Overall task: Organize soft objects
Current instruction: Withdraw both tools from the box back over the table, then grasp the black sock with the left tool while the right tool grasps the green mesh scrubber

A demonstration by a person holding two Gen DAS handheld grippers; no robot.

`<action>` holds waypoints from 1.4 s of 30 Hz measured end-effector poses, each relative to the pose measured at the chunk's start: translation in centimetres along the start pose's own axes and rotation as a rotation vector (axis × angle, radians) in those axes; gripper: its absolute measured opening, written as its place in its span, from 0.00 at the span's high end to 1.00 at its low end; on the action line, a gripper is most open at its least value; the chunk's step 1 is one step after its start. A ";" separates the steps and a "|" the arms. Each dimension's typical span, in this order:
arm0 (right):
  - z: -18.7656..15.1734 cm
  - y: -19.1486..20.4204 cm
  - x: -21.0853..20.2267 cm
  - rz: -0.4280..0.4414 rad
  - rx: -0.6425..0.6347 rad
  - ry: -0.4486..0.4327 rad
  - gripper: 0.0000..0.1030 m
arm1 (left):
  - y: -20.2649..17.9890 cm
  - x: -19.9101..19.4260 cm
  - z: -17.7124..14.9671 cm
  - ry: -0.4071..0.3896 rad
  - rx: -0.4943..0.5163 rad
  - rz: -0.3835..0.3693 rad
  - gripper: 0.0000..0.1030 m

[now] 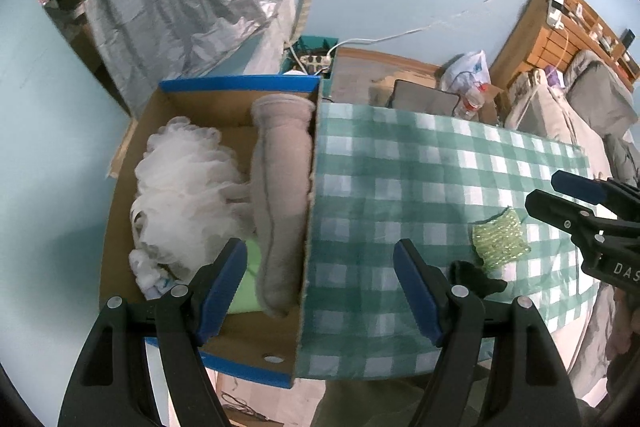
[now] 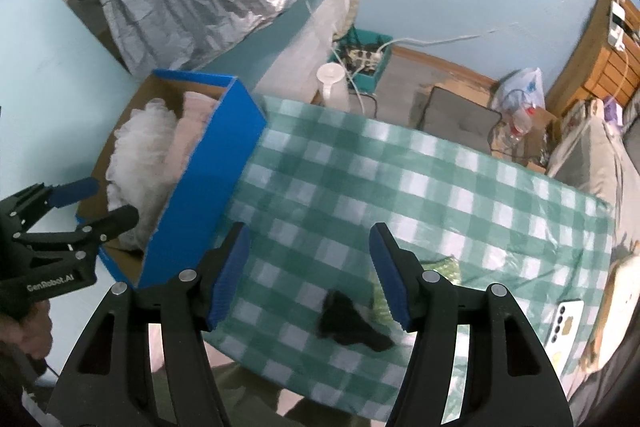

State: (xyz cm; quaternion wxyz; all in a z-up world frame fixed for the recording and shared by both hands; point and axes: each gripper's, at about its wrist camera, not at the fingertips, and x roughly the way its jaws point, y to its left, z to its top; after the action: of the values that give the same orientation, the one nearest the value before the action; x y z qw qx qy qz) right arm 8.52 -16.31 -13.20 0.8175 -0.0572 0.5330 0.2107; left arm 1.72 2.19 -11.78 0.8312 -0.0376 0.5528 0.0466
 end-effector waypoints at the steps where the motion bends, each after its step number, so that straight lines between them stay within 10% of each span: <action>1: -0.1 -0.4 -0.1 -0.004 0.006 0.001 0.40 | -0.3 0.0 0.1 0.000 0.004 -0.004 0.25; 42: -7.5 -10.0 12.2 -0.134 0.080 0.266 0.39 | -11.0 10.0 -3.4 0.210 0.234 -0.077 0.22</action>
State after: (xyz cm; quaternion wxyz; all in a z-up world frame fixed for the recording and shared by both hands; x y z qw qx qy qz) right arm 10.39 -24.25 -28.64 0.7533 -0.0873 0.6397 0.1249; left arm 3.78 -8.71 -22.23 0.7686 0.0336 0.6365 -0.0543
